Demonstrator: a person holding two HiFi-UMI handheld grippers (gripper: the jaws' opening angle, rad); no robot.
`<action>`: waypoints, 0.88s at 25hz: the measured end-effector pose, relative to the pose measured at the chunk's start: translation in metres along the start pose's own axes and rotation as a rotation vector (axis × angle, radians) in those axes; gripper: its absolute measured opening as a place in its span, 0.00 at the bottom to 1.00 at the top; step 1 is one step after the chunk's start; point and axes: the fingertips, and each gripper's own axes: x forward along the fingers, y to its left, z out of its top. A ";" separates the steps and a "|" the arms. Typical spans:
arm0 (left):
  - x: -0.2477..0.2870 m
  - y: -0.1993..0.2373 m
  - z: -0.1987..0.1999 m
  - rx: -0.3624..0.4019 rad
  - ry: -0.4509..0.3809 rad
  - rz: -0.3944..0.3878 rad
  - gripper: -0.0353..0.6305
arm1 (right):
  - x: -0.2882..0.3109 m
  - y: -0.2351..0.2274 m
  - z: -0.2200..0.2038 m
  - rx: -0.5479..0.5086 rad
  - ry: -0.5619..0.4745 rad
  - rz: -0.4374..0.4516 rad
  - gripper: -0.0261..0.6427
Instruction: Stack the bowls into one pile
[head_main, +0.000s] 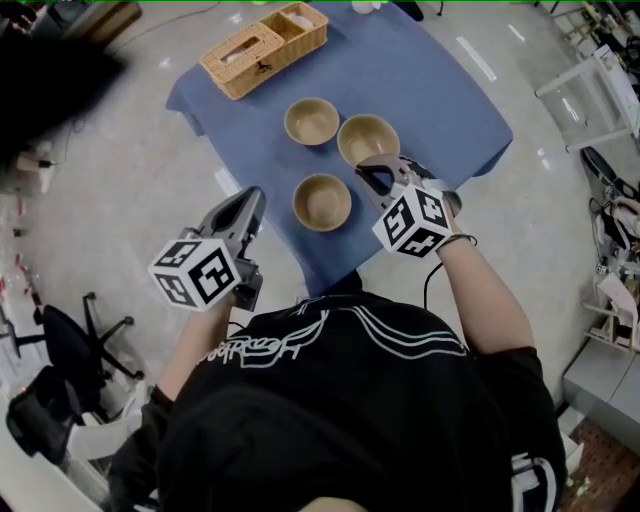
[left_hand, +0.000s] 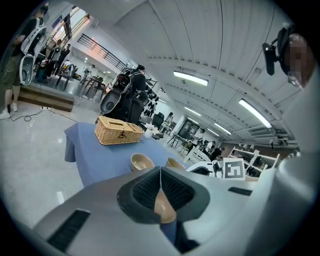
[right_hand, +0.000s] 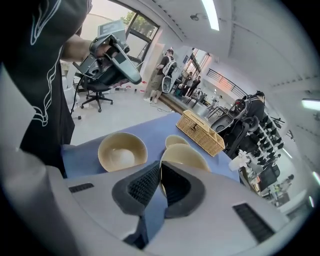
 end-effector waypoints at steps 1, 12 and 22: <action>-0.005 0.001 -0.001 -0.001 -0.003 -0.002 0.09 | -0.002 0.004 0.004 0.001 -0.002 -0.002 0.09; -0.051 0.014 -0.016 0.008 -0.011 0.007 0.09 | 0.000 0.050 0.036 -0.009 0.000 0.001 0.09; -0.093 0.031 -0.029 0.035 -0.020 0.043 0.09 | 0.008 0.089 0.057 -0.013 0.003 0.018 0.09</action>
